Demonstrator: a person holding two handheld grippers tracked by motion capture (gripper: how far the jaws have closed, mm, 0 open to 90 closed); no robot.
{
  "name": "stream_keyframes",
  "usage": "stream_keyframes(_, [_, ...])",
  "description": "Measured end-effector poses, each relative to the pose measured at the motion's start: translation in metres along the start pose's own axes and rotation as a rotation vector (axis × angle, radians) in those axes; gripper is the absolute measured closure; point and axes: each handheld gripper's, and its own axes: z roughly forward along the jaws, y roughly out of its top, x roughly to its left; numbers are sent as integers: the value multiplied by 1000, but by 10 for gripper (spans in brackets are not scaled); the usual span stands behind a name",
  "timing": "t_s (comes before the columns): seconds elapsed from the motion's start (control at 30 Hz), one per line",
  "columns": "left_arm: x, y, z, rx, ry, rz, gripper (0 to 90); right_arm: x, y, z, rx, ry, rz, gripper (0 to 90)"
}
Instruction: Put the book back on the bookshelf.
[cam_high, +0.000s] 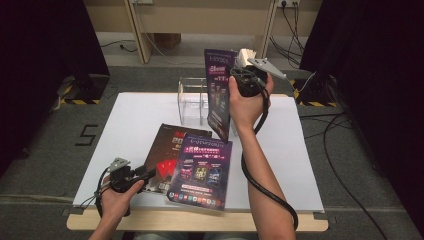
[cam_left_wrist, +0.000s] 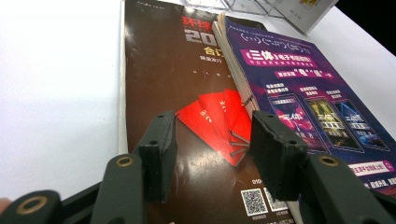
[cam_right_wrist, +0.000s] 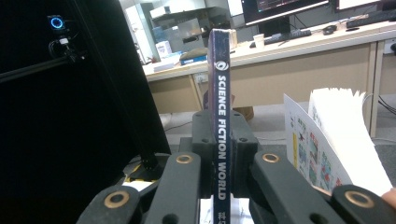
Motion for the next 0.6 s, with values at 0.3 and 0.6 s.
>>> stream_keyframes(0.3, [0, 0, 0, -1, 0, -1, 503, 2, 4, 10, -7, -6, -12, 844])
stream_keyframes(0.6, [1, 0, 0, 0, 0, -1, 504, 1, 7, 21, -7, -21, -16, 844])
